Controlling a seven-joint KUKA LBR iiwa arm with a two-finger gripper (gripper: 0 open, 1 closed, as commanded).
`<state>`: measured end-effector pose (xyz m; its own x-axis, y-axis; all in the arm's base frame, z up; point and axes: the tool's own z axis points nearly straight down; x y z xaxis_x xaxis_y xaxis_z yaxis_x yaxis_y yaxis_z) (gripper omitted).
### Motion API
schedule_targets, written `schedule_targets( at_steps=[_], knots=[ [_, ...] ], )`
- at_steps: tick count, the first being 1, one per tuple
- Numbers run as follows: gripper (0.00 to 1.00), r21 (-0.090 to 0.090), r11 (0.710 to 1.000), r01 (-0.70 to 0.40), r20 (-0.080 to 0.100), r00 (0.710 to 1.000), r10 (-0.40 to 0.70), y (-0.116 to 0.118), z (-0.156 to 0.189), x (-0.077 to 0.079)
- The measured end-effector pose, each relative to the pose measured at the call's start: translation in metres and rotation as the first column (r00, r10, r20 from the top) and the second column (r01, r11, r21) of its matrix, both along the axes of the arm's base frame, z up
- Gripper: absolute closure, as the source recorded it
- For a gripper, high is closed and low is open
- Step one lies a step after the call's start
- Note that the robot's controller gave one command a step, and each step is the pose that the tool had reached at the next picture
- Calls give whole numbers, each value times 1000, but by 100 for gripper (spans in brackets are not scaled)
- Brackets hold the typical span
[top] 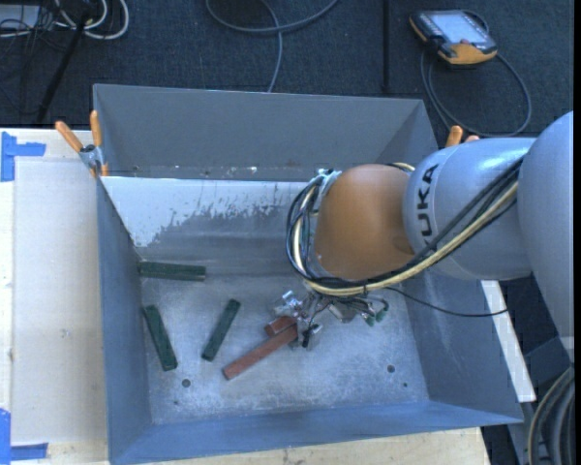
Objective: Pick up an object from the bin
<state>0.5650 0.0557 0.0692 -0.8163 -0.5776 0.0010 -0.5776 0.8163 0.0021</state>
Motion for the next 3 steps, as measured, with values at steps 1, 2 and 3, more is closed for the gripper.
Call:
schedule_targets(
  at_steps=[1,2,3],
  knots=[
    [100,-1,965,-261,3,965,261,-97,114,-37],
    [100,1,965,-261,2,965,261,-96,113,-38],
    [100,2,983,-183,5,983,183,-123,102,-8]
  ],
)
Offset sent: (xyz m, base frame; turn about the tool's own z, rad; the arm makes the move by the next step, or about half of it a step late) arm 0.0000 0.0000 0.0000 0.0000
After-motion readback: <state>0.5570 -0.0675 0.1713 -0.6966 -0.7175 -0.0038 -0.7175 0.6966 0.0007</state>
